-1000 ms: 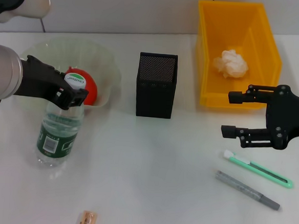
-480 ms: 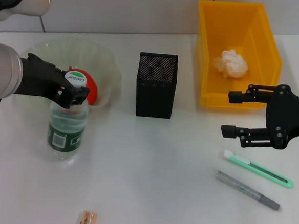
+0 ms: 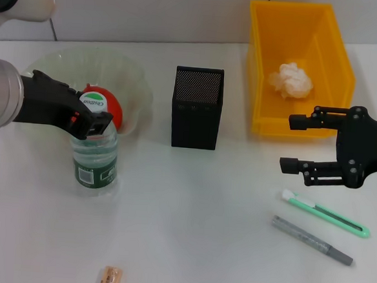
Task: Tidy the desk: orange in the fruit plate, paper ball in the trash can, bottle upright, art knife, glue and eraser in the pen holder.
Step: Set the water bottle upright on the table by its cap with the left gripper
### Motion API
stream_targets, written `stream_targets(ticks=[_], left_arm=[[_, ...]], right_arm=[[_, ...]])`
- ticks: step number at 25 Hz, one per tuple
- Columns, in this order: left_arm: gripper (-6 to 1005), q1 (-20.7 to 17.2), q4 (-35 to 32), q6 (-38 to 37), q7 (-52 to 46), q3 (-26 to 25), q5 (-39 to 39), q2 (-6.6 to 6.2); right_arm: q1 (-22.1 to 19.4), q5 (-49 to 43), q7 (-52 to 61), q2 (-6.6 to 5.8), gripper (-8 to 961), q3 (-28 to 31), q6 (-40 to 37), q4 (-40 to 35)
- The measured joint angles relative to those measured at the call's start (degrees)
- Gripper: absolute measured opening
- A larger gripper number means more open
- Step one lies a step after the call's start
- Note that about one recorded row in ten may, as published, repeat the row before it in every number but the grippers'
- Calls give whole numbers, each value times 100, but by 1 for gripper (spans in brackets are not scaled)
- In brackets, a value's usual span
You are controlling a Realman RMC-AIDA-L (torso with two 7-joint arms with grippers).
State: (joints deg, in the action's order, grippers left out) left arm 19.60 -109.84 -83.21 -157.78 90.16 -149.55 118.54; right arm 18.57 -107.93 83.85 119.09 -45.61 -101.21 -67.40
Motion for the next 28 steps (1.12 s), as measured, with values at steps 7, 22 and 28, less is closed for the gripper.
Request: stream_targets(ticks=[7,22,28], left_arm=[[440,-76,16,0,89,-117,8,2],[454,-123,32,6,143,-126,3,2],[466,-130,38,-5,149,-137,6,2]], right_arm=[[-11,0,11,7,758,0,-18,-2],[0,0,17,9,758,0,-12,-10],[14,0,32,9,758,0,-13,-10]])
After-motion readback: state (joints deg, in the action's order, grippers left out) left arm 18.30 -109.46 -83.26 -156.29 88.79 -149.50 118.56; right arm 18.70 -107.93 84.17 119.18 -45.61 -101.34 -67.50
